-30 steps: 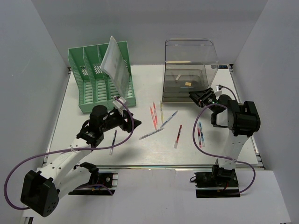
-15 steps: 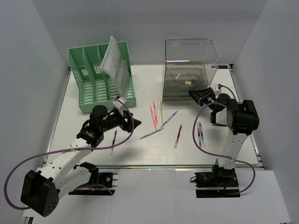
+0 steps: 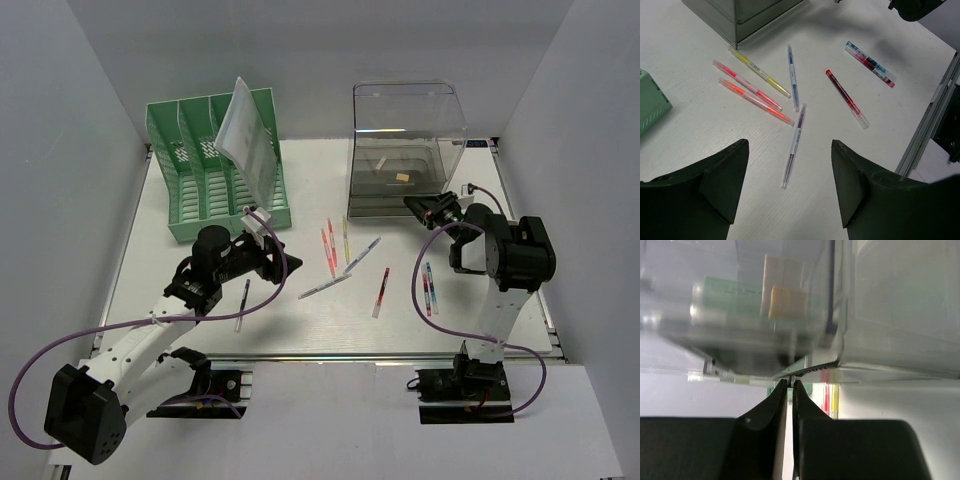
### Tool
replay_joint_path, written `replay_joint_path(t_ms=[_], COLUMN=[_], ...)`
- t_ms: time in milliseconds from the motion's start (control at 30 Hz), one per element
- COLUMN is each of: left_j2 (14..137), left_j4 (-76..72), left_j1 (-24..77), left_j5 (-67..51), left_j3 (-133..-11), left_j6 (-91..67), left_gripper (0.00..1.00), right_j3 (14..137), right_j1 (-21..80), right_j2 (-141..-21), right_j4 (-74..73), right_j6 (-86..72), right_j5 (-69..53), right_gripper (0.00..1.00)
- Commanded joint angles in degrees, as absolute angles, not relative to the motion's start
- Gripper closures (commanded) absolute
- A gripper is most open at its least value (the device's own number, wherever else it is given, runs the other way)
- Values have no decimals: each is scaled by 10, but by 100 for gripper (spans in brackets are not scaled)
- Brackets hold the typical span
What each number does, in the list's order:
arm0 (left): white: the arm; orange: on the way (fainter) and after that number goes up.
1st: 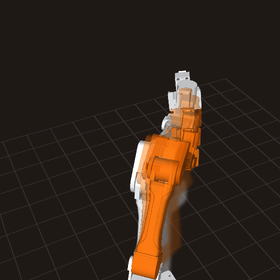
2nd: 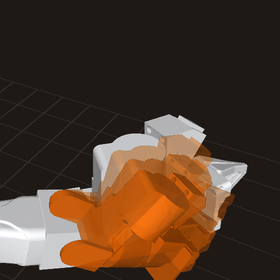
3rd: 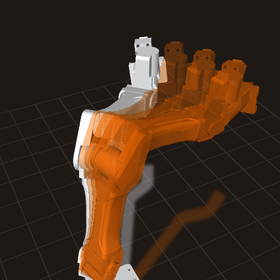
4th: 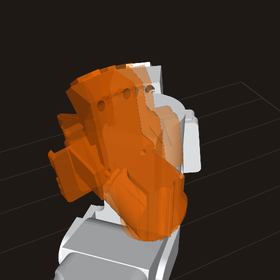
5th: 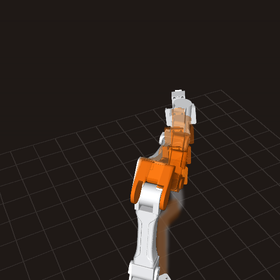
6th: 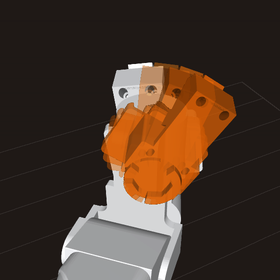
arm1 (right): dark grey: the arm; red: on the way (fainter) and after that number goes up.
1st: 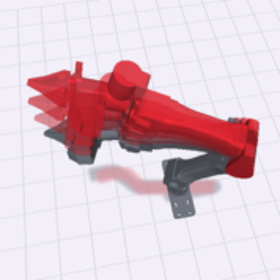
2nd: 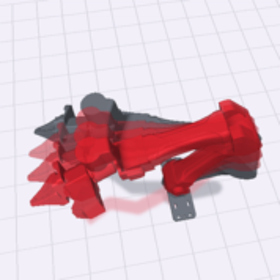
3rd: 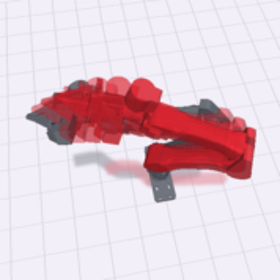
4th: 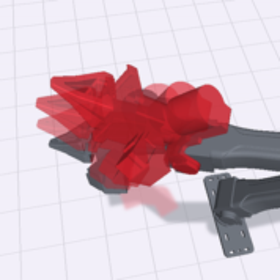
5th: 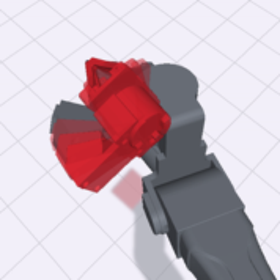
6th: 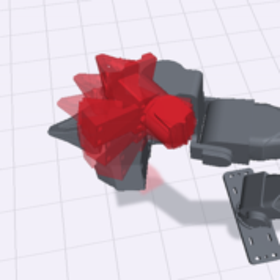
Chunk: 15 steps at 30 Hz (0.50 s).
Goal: Organize the desk
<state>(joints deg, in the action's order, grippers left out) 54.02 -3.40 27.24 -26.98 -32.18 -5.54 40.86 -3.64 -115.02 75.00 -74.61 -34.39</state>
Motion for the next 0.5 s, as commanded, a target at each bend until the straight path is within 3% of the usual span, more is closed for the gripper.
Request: replay_joint_path(t_ms=[0,467], left_j2=[534,526], left_j4=[-36,-40], left_j1=[275,275], left_j5=[-275,-278], left_j3=[-314,-310], left_j6=[-54,-57], left_gripper=[23,23], right_j3=[383,340], right_j1=[-40,-40], right_j2=[-1110,-1020], right_j4=[818,759], right_j6=[-729,-688], right_j5=[-337,-346], right_gripper=[95,95])
